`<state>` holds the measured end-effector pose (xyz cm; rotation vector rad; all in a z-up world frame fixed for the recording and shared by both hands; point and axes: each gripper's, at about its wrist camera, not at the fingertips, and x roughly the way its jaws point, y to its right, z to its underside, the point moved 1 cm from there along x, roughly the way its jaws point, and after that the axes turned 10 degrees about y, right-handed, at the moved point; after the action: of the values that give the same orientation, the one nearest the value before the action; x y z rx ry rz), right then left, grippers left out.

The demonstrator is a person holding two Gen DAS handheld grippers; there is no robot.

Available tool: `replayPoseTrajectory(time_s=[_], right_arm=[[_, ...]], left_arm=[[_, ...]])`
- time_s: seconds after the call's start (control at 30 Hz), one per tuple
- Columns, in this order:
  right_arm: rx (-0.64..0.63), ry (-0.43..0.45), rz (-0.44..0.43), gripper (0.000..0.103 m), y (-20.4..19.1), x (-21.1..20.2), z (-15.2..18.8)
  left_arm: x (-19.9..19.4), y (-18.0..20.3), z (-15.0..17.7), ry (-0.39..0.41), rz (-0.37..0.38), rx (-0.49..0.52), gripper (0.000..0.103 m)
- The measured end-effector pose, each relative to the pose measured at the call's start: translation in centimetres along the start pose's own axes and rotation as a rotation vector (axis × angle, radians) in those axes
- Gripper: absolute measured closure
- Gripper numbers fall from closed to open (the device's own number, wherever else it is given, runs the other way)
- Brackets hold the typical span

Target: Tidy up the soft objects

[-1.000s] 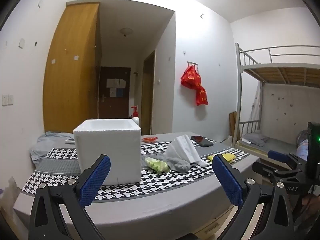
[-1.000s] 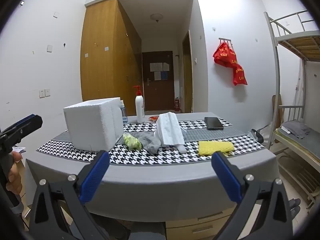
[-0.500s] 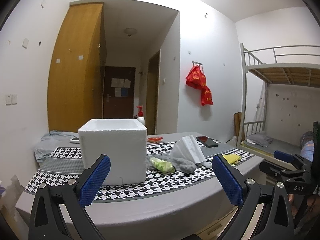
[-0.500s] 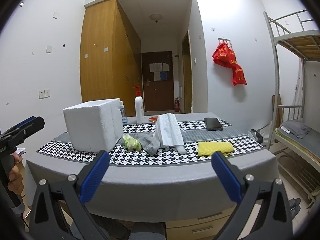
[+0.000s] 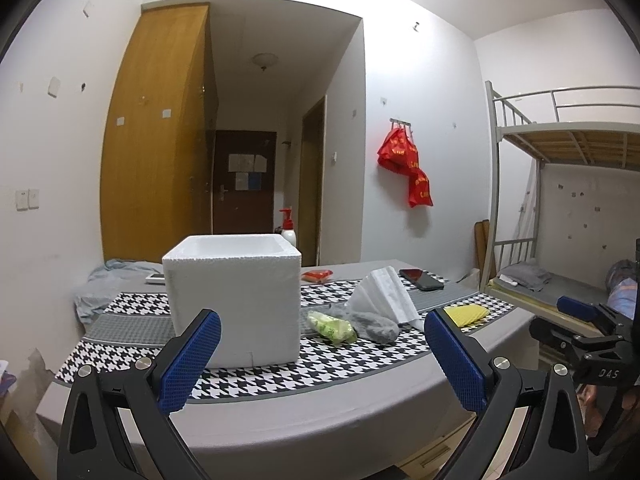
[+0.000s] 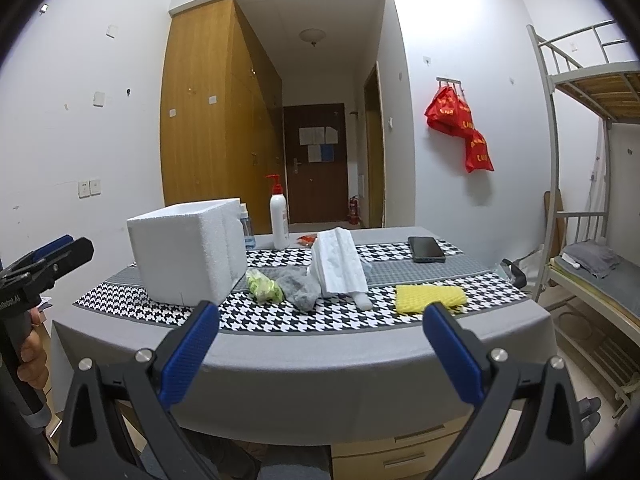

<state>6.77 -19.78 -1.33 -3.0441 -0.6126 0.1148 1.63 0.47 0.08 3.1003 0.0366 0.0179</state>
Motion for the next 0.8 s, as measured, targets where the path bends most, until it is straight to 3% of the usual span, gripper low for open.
replayPoseTrajectory(time_s=[0.47,0.8], right_arm=[[-0.001,0.005,0.003,0.000,0.15,-0.25,-0.21],[0.000,0.000,0.004,0.000,0.13,-0.15,-0.33]], left_arm=[[0.22,0.11,0.23,-0.006,-0.028,0.018,0.001],[0.21,0.18,0.06,-0.004,-0.006,0.008,0.001]])
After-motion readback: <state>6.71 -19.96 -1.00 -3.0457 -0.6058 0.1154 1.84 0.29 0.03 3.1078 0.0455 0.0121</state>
